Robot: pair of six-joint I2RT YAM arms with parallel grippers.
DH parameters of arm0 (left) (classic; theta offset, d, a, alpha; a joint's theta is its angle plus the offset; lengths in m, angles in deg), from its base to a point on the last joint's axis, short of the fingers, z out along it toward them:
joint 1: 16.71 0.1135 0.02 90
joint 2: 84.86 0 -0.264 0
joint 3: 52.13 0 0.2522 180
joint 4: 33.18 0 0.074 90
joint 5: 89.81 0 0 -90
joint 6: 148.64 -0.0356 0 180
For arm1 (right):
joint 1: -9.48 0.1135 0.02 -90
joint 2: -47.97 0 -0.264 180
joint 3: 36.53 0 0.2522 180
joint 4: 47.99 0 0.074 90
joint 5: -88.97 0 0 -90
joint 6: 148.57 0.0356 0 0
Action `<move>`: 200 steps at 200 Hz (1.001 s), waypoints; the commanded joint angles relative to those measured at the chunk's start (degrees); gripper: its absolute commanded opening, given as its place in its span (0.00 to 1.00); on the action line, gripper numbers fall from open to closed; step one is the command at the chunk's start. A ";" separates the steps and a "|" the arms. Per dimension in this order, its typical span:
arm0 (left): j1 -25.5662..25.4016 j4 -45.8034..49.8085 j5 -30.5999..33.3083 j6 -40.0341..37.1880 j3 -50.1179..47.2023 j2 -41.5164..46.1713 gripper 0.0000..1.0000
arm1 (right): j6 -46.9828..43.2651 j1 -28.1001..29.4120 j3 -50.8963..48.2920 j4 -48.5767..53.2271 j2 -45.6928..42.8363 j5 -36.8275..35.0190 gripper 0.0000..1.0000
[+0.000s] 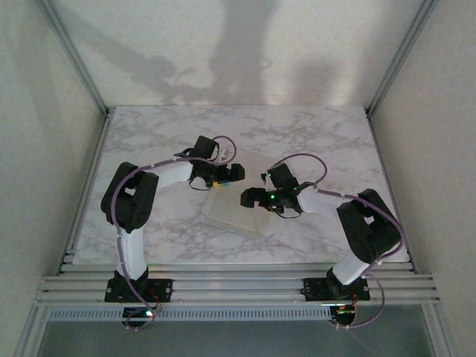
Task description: Fold the paper box
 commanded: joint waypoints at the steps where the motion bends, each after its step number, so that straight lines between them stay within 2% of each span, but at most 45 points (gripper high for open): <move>1: -0.88 0.90 1.91 -0.85 0.39 -0.30 0.99 | -0.21 0.43 -2.65 6.71 2.48 -2.98 0.99; 59: 1.54 3.28 7.11 -2.07 4.58 2.03 0.99 | -1.24 0.62 -2.71 8.03 2.06 -3.96 0.99; 115: 4.05 8.46 12.59 -9.50 12.26 -0.35 0.97 | -1.88 0.79 -2.43 8.46 2.31 -4.12 0.99; 140: 5.15 11.42 15.08 -13.36 16.52 -2.90 0.89 | -2.04 0.81 -2.54 8.55 2.13 -4.32 0.99; 170: 6.80 17.14 13.16 -17.49 23.71 -8.40 0.77 | -2.16 0.94 -2.65 8.12 2.26 -4.06 0.99; 184: 7.33 19.60 12.42 -19.17 26.81 -11.18 0.68 | -2.18 0.97 -2.58 8.00 2.48 -3.84 0.99; 200: 8.13 21.43 11.62 -20.55 29.47 -13.69 0.66 | -2.26 1.05 -2.64 7.99 2.48 -3.92 0.99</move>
